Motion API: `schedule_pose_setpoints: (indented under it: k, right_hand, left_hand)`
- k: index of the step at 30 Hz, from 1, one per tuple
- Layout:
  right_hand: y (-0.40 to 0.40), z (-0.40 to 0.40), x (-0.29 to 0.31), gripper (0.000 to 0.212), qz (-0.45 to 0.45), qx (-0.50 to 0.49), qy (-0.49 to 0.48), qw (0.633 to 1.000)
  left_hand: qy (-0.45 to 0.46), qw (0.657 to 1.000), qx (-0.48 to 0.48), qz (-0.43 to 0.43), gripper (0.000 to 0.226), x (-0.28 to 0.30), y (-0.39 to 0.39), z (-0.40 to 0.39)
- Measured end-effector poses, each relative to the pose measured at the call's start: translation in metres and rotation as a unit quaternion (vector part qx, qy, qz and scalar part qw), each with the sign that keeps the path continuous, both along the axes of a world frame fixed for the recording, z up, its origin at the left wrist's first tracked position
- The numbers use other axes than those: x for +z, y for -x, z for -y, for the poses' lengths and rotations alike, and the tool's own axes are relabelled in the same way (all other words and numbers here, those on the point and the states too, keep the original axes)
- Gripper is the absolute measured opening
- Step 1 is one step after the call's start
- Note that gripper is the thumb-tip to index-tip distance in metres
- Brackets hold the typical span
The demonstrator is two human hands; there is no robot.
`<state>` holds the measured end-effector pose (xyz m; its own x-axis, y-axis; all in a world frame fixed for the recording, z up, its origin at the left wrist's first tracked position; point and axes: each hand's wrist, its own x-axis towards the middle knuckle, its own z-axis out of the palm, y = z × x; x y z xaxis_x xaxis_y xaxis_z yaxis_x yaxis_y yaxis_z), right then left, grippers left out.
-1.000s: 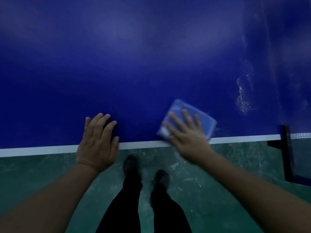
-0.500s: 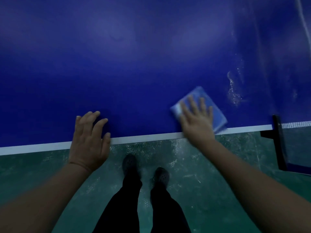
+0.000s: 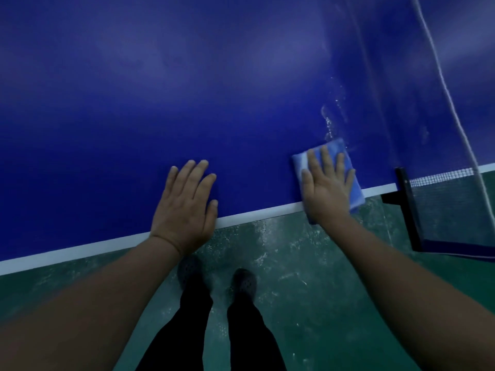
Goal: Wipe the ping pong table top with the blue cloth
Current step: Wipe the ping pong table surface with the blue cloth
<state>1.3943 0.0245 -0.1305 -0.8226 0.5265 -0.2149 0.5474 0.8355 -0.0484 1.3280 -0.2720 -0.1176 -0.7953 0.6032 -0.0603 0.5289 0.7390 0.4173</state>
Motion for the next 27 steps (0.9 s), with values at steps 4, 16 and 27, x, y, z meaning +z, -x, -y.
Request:
schedule_pose_setpoints:
  k: [4, 16, 27]
  right_hand:
    - [0.018, 0.058, -0.008, 0.057, -0.02, -0.069, 0.013, 0.997]
    - [-0.001, 0.009, -0.01, 0.059, -0.026, -0.111, 0.011, 0.993]
    - [-0.016, -0.03, -0.001, 0.062, 0.015, -0.053, 0.026, 0.998]
  left_hand:
    - [0.031, 0.999, -0.032, -0.001, 0.062, -0.004, 0.0, -0.006]
    - [0.069, 0.997, -0.041, -0.008, 0.065, -0.009, 0.001, -0.012]
    - [0.076, 0.996, -0.039, -0.022, 0.062, -0.011, 0.002, -0.011]
